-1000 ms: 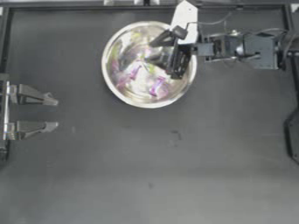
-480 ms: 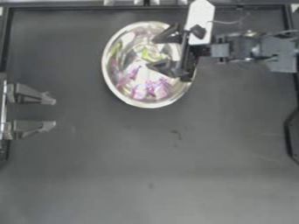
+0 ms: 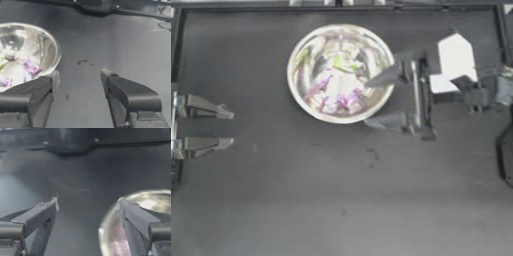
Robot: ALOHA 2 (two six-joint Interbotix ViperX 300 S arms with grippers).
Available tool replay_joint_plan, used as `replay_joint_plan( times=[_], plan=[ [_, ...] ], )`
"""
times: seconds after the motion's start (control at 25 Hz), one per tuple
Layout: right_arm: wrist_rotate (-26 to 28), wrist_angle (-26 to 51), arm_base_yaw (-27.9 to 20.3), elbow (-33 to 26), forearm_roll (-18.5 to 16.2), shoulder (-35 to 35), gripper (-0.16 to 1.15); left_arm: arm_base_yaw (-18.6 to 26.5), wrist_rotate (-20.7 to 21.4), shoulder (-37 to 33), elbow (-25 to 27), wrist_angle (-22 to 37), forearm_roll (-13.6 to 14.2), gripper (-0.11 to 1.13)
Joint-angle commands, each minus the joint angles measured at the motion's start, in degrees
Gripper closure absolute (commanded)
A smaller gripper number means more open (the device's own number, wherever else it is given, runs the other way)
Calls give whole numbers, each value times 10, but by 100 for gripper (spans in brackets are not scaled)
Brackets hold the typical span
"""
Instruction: Put candies in bowl
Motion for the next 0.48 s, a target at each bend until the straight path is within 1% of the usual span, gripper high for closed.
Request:
replay_joint_plan(
  times=[0.04,0.24,0.48],
  plan=[
    [0,16,26,13,4,-50,-1,1,2,4,-21,-3,5,14],
    [0,40,62,42,16,-101,-1,-3,2,4,-31,3,16,14],
    [0,46,84,83,18,-171,-1,-14,3,5,-40,3,42,14]
  ],
)
